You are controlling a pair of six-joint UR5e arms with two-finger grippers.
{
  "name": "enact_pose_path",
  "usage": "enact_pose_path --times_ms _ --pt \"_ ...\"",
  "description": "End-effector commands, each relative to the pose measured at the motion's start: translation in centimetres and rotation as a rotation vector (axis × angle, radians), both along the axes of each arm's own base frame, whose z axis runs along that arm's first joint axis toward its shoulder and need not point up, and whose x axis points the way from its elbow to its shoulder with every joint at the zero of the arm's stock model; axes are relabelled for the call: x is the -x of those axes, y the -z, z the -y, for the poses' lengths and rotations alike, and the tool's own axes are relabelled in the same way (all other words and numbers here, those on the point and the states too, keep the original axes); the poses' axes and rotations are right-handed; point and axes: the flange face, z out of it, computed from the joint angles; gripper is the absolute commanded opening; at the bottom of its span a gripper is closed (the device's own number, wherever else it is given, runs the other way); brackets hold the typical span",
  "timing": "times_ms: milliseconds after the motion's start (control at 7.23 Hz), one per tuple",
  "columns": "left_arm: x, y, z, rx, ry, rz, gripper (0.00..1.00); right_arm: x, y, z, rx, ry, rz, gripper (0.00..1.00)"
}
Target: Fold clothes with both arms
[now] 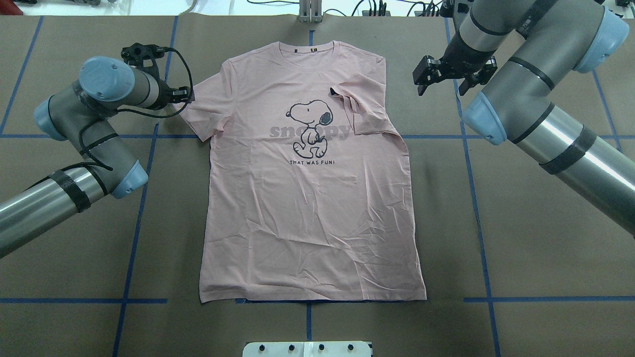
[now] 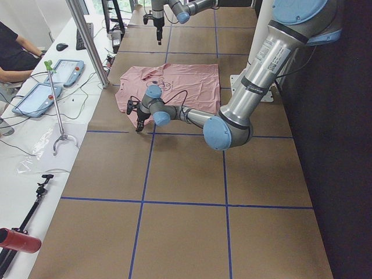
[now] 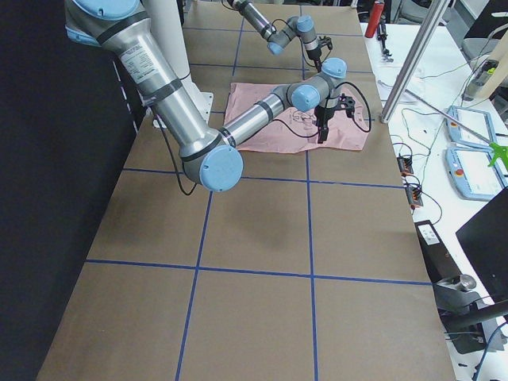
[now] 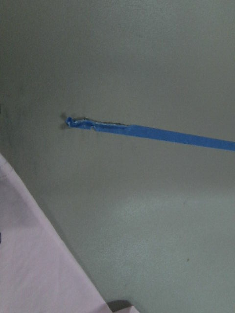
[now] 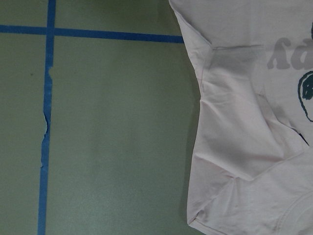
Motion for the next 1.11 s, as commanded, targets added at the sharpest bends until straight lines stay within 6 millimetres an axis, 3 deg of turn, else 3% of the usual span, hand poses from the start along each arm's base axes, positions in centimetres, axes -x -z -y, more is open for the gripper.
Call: enact_pose_path --times_ms 0,138,277,553,692,830,968 --pt "-0.1 0.2 0.0 -0.001 -0.001 0.000 0.23 0.0 0.2 0.0 -0.002 0.000 0.002 1.00" --pt "-0.3 0.7 0.2 -0.006 -0.001 -0.005 0.07 0.0 0.1 0.0 -0.001 0.000 0.001 1.00" --pt "-0.1 1.1 0.2 -0.012 -0.002 -0.010 0.00 0.1 0.0 0.1 0.003 -0.001 -0.001 1.00" --pt "-0.2 2.6 0.1 -0.016 -0.005 -0.024 0.00 0.2 -0.1 0.0 0.008 -0.004 -0.002 1.00" --pt "-0.2 5.9 0.1 -0.012 -0.004 -0.030 0.00 0.1 -0.2 0.0 0.010 -0.004 -0.002 1.00" --pt "-0.7 11.0 0.5 0.026 -0.003 -0.029 0.00 0.1 -0.2 0.0 0.008 -0.004 -0.002 1.00" --pt "-2.6 15.7 0.6 0.090 0.057 -0.107 0.00 0.1 -0.3 0.0 0.010 -0.003 -0.001 1.00"
